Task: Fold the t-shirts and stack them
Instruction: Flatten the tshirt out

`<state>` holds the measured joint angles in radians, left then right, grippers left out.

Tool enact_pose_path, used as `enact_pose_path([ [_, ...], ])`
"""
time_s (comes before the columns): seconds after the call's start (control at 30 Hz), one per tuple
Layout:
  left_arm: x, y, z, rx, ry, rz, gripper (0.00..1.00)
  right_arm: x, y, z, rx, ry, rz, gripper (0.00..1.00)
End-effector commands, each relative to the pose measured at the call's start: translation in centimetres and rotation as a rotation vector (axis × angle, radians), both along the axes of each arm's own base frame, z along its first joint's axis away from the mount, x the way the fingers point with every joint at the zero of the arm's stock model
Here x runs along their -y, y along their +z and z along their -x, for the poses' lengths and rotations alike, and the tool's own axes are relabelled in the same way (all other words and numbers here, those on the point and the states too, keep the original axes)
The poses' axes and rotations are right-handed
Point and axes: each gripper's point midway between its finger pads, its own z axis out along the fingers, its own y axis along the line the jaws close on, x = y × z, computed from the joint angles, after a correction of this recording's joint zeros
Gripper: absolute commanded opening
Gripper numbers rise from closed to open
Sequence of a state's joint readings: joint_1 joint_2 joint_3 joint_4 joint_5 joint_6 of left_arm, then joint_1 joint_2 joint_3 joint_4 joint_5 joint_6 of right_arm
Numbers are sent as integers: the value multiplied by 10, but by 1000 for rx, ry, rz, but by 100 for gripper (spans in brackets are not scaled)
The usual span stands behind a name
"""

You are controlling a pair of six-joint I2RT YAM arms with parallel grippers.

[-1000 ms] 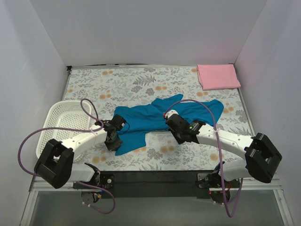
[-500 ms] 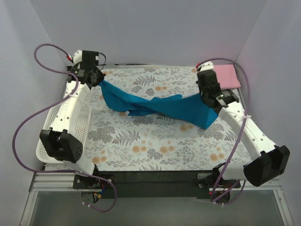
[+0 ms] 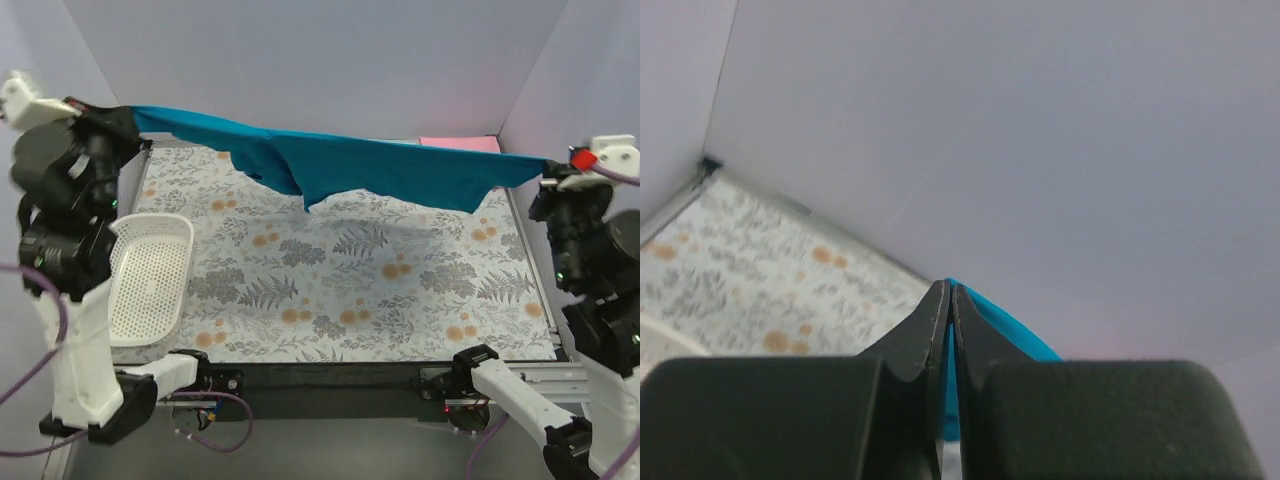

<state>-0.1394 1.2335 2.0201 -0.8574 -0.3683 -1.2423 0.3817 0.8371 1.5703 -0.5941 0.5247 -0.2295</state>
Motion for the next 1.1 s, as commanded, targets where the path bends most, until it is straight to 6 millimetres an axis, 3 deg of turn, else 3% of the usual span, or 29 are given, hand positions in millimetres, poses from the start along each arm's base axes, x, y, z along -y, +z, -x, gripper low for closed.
enact_pose_path([
  [0.0, -18, 66, 69, 234, 32, -71, 0, 8, 43, 48, 176, 68, 11, 1],
  [0.07, -21, 90, 101, 326, 33, -88, 0, 11, 54, 63, 223, 90, 12, 1],
  [0.17, -25, 115, 132, 416, 37, -123, 0, 15, 66, 81, 275, 103, 13, 1],
  [0.23, -25, 121, 136, 431, 38, -148, 0, 18, 72, 84, 286, 93, 20, 1],
  [0.37, -19, 120, 120, 416, 11, -183, 0, 12, 66, 68, 246, 90, 41, 1],
  [0.47, -10, 88, 68, 301, -15, -225, 0, 0, 43, 37, 158, 95, 66, 1],
  [0.5, -7, 66, 46, 235, -28, -237, 0, -5, 33, 23, 126, 94, 74, 1],
  [0.53, 2, 41, 16, 161, -62, -248, 0, -11, 11, 7, 68, 97, 85, 1],
  [0.57, 6, 23, 0, 117, -80, -244, 0, -16, -5, -5, 35, 97, 96, 1],
  [0.6, 12, -17, -28, 29, -106, -247, 0, -18, -14, -18, 32, 83, 99, 1],
  [0.63, 17, -44, -47, -24, -126, -246, 0, -21, -29, -29, 8, 74, 110, 1],
  [0.67, 24, -66, -60, -59, -153, -237, 0, -25, -72, -47, -81, 65, 147, 1],
  [0.7, 27, -85, -75, -73, -164, -236, 0, -26, -87, -63, -99, 35, 162, 1],
  [0.73, 33, -142, -95, -186, -192, -234, 0, -27, -110, -74, -136, 18, 182, 1],
  [0.77, 36, -170, -105, -234, -204, -227, 0, -28, -153, -86, -211, 6, 216, 1],
  [0.8, 39, -187, -115, -252, -213, -220, 0, -29, -170, -103, -217, -18, 231, 1],
  [0.83, 43, -241, -128, -362, -238, -214, 0, -29, -186, -112, -235, -25, 239, 1],
  [0.87, 48, -258, -136, -385, -258, -201, 0, -28, -216, -128, -272, -43, 240, 1],
  [0.93, 55, -297, -147, -462, -289, -190, 0, -28, -240, -142, -309, -46, 240, 1],
  [0.97, 60, -332, -154, -533, -313, -177, 0, -26, -263, -153, -358, -56, 253, 1],
  [1.03, 62, -353, -164, -564, -322, -164, 0, -26, -278, -168, -369, -54, 249, 1],
  [1.07, 65, -374, -170, -606, -330, -160, 0, -23, -298, -177, -416, -61, 261, 1],
])
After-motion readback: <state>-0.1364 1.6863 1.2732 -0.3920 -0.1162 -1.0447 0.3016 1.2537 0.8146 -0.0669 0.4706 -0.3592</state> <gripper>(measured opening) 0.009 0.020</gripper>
